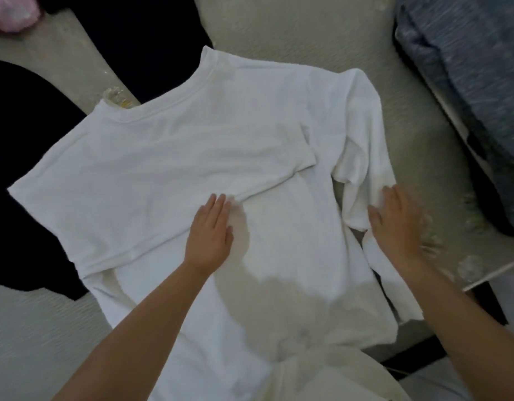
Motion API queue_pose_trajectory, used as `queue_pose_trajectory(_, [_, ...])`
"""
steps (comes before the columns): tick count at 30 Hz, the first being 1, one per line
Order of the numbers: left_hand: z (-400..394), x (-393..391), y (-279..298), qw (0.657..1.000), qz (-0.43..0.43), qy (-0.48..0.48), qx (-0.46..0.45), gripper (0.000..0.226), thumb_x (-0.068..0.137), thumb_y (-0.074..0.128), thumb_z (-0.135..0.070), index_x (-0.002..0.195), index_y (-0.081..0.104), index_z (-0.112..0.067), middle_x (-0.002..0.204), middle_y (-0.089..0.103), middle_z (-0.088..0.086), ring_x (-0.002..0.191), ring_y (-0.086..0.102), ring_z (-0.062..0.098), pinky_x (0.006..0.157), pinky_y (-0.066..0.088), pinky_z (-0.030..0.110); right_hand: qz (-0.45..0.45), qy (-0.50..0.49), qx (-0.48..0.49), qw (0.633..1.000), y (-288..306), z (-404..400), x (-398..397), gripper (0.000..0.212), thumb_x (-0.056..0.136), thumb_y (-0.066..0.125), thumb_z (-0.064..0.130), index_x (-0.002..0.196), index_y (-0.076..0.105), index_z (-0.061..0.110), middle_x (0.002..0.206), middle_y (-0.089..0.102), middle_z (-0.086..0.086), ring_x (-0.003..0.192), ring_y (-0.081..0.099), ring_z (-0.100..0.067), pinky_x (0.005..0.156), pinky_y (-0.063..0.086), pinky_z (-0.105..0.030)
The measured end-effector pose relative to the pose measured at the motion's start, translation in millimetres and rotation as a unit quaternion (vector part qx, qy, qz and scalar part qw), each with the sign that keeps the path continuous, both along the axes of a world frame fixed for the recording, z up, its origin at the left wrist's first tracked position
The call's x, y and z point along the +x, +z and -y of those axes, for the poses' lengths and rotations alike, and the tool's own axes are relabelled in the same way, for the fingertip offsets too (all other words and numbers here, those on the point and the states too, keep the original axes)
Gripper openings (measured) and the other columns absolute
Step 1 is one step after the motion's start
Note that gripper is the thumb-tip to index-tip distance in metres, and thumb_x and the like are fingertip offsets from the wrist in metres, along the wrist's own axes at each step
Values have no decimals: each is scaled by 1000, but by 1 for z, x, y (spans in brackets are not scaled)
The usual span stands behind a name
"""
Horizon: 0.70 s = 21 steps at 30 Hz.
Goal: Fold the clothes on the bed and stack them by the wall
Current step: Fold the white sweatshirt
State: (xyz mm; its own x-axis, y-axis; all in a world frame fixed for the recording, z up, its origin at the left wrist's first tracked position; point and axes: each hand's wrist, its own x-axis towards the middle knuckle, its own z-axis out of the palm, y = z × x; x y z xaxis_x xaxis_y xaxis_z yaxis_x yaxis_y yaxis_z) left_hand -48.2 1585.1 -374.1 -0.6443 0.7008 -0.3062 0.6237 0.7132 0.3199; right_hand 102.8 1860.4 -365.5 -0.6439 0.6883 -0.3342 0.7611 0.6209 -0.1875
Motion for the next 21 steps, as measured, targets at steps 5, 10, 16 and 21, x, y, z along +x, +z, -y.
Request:
queue_pose_trajectory(5, [-68, 60, -39, 984, 103, 22, -142, 67, 98, 31, -36, 145, -1, -1, 153, -10, 17, 142, -9, 30, 114, -5, 41, 106, -64, -74, 990, -13, -13, 66, 33, 93, 51, 23, 104, 58, -8, 108, 58, -28, 97, 56, -37, 84, 40, -39])
queue_pose_trajectory(10, [-74, 67, -52, 975, 90, 30, -202, 75, 96, 28, -46, 144, -11, -5, 153, -20, 12, 141, -17, 24, 113, -11, 40, -116, -270, -148, 944, 4, -58, 59, 41, 95, 47, 15, 55, 38, 11, 60, 45, -4, 58, 42, -14, 50, 26, -25])
queue_pose_trajectory(16, [-67, 47, -33, 973, 106, -25, -203, 71, 96, 36, -38, 146, -4, -9, 155, -13, 8, 143, -10, 19, 114, 0, 34, -234, -188, -121, 946, 59, -99, -7, 27, 95, 45, 14, 107, 64, 1, 85, 54, -4, 81, 48, -13, 61, 30, -15])
queue_pose_trajectory(21, [-55, 36, 8, 993, 54, 72, -78, 59, 96, 42, -25, 144, 18, -3, 155, 8, 12, 143, 6, 22, 113, 12, 35, -223, 9, -40, 974, 106, -65, -75, 27, 94, 44, 15, 108, 63, 3, 93, 55, -18, 79, 47, -24, 64, 24, -20])
